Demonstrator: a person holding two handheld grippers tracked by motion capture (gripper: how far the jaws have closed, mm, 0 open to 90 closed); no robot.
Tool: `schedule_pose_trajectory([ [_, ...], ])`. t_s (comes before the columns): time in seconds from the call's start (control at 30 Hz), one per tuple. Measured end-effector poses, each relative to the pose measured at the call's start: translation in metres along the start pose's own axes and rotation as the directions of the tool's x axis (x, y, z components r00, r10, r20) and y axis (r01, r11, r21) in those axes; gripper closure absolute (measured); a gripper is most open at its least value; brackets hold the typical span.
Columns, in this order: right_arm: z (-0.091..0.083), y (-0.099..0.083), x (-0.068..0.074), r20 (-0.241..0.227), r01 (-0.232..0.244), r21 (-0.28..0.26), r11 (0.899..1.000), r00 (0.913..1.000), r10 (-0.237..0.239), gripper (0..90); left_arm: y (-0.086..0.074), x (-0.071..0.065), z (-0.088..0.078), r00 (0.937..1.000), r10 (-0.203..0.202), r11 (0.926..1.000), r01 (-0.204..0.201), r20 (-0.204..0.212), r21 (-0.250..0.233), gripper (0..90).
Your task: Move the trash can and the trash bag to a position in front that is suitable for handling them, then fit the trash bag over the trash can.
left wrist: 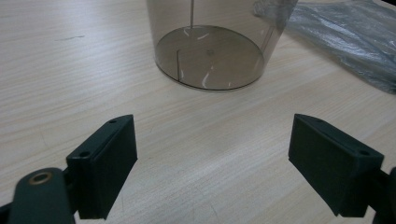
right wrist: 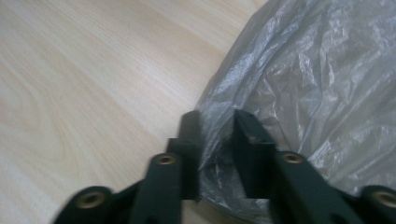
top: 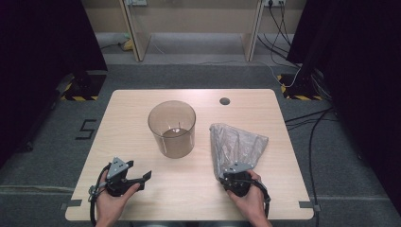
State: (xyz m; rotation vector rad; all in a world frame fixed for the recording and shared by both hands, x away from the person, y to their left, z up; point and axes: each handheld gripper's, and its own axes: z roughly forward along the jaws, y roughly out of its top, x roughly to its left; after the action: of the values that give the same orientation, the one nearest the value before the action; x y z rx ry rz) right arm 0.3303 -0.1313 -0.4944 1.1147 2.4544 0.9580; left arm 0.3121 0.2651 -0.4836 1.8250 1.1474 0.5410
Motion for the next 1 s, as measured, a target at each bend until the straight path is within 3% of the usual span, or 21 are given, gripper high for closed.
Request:
schedule_pose_trajectory([
  [0.03, -0.004, -0.004, -0.002, -0.004, 0.003, 0.01, 1.0, 1.0, -0.003, 85.0, 0.0, 0.0, 0.0, 1.0, 0.005, 1.0, -0.005, -0.004, 0.001, 14.8],
  [0.1, -0.011, -0.009, -0.004, -0.012, 0.001, 0.019, 1.0, 0.9999, -0.001, 88.8, -0.001, 0.0, 0.0, 1.0, 0.008, 1.0, -0.008, -0.006, 0.0, 14.8],
  [0.3, -0.033, -0.027, -0.013, 0.002, 0.0, 0.03, 1.0, 1.0, 0.0, 89.4, -0.002, 0.0, 0.001, 0.9999, 0.01, 1.0, -0.01, -0.004, -0.002, 14.9],
  [0.5, -0.061, -0.053, -0.031, 0.081, -0.037, 0.037, 0.999, 0.9961, 0.034, 75.5, 0.0, -0.002, 0.003, 0.9996, 0.016, 0.9999, -0.016, 0.024, -0.005, 14.7],
  [0.6, -0.076, -0.062, -0.041, 0.118, -0.093, -0.014, 0.996, 0.9885, 0.094, 63.3, 0.002, -0.002, 0.004, 0.9996, 0.014, 0.9999, -0.014, 0.023, -0.005, 14.9],
  [0.7, -0.09, -0.069, -0.048, 0.126, -0.149, -0.105, 0.983, 0.9786, 0.162, 51.6, 0.003, -0.001, 0.007, 0.9995, 0.0, 0.9999, 0.001, 0.03, -0.011, 14.9],
  [0.77, -0.097, -0.073, -0.053, 0.124, -0.191, -0.169, 0.967, 0.9692, 0.213, 47.8, 0.003, -0.001, 0.008, 0.9995, 0.001, 0.9999, 0.0, 0.03, -0.017, 14.6],
  [0.93, -0.107, -0.075, -0.065, 0.149, -0.247, -0.244, 0.938, 0.9461, 0.288, 42.9, 0.002, 0.001, 0.006, 0.9987, -0.015, 0.999, 0.017, 0.049, -0.041, 14.6],
  [1.0, -0.109, -0.074, -0.067, 0.151, -0.256, -0.259, 0.931, 0.9416, 0.301, 41.4, 0.002, 0.002, 0.004, 0.9985, -0.013, 0.9981, 0.016, 0.052, -0.059, 14.6],
])
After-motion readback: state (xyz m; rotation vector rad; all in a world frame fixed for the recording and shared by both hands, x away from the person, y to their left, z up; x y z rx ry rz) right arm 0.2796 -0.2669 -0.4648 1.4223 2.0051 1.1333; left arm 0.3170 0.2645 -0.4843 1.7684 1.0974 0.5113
